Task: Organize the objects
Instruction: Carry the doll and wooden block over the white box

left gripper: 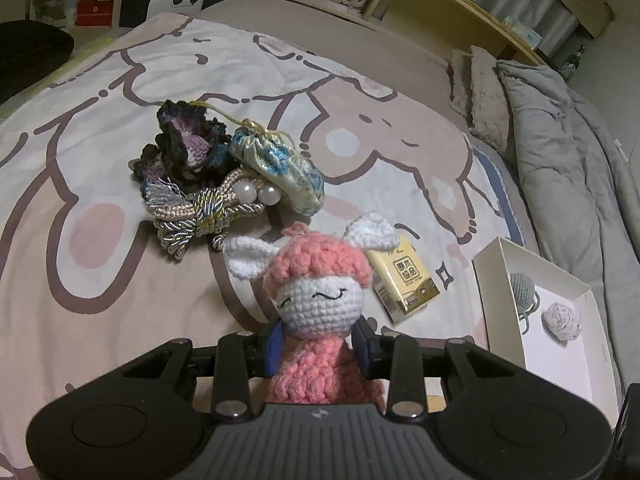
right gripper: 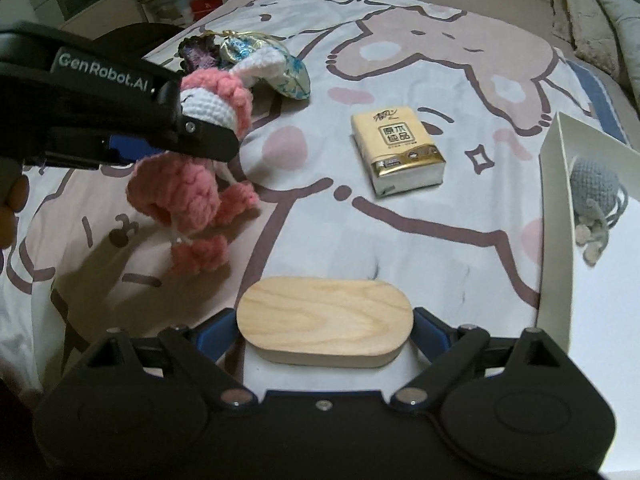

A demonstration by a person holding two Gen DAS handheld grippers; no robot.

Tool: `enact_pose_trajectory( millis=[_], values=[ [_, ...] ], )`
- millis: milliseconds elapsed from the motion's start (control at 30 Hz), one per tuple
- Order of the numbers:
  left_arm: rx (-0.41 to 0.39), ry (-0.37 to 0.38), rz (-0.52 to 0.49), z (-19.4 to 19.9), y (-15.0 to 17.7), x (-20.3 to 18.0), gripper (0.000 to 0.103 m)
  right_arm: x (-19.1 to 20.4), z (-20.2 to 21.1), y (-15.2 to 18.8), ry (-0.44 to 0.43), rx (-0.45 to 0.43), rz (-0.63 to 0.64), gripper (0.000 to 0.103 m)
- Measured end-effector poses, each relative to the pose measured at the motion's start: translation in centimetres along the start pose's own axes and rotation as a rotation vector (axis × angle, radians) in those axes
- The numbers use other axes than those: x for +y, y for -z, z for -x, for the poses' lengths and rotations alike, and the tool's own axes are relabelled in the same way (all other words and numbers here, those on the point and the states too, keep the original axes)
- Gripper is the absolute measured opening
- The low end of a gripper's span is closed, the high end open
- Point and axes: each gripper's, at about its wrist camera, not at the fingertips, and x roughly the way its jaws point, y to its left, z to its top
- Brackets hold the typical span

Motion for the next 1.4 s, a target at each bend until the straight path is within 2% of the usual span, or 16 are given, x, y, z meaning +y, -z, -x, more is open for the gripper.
enact_pose_trajectory(
  millis=[167, 467, 633, 867, 1200, 1400],
  values=[
    [-0.035, -0.015, -0.013, 0.6, -0.3, -0.3, 0.037, -0.1, 1.4, -0.6, 0.026, -0.068, 0.000, 0.093],
    [-0.129, 0.009, -0.057, 2.9, -1.3, -1.7, 0.037, -3.0, 6.8, -2.6, 0.090, -0.282, -0.098, 0.093],
    [-0.172, 0.028, -0.082, 4.0, -1.7, -2.8, 0.037, -5.1, 8.7, -3.0, 0.142, -0.346, -0.140, 0.093],
    [-0.181, 0.065, -0.109, 4.3, -2.1, -4.2, 0.037, -7.9, 11.3, -3.3, 0.223, -0.433, -0.172, 0.093],
    [-0.246, 0.141, -0.177, 5.2, -3.6, -10.9, 0.037, -11.8, 15.1, -3.8, 0.256, -0.528, -0.237, 0.093],
    [-0.233, 0.196, -0.199, 3.6, -3.6, -15.1, 0.037, -15.9, 15.8, -3.1, 0.369, -0.543, -0.351, 0.093]
  ],
)
